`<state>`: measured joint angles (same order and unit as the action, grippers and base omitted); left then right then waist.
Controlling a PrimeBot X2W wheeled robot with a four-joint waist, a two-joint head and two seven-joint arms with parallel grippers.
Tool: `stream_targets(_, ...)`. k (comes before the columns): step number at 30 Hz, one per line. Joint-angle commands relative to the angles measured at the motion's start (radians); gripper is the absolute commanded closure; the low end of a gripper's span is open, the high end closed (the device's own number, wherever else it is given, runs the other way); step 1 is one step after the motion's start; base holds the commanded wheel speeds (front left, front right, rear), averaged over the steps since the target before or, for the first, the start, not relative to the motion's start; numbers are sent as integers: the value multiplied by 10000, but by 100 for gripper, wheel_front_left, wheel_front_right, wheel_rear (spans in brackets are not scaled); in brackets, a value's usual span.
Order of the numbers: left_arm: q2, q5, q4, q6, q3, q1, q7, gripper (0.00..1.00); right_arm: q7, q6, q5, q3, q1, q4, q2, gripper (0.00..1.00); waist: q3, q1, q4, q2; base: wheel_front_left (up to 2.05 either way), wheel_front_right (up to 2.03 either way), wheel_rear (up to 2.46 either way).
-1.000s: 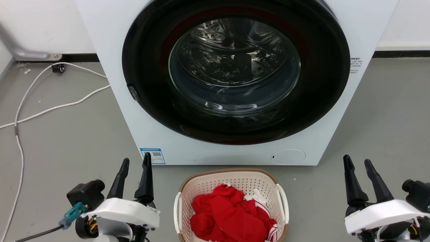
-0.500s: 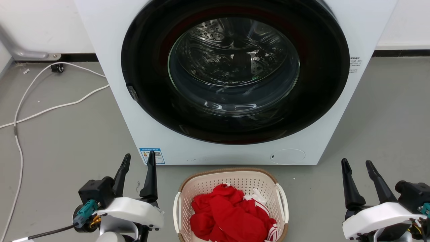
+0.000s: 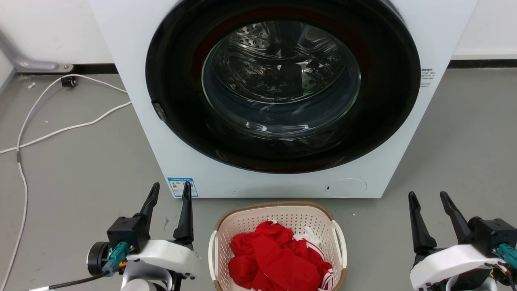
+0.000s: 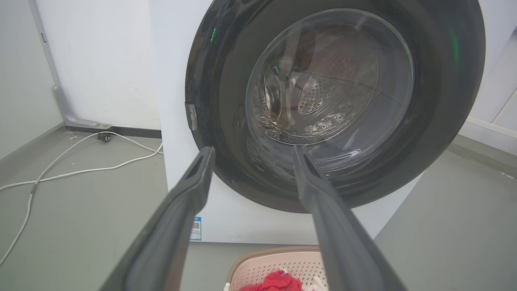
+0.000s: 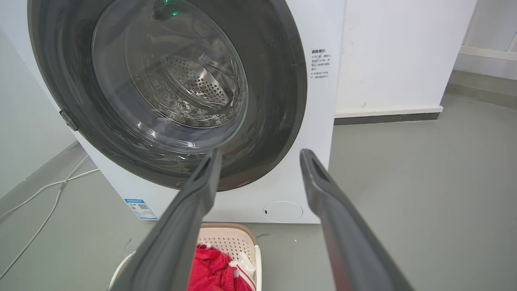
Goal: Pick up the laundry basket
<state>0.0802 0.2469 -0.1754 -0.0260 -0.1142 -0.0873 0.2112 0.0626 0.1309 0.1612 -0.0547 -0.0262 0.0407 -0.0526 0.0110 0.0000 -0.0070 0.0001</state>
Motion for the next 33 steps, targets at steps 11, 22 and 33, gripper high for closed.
stream_targets(11,10,-838,-115,101,-70,-115,270,0,159,-3,-982,28,-131,-166,31,0,3,0,-10,-1,0,0,0)
stream_targets(22,-63,-1450,-206,225,-97,-81,474,0,248,-3,-1699,28,-244,-214,39,0,16,0,-6,-1,0,0,0)
stream_targets(33,-121,-1457,-291,157,-2,-50,543,0,335,-3,-1687,-17,-250,-174,42,0,43,0,58,-1,0,0,0)
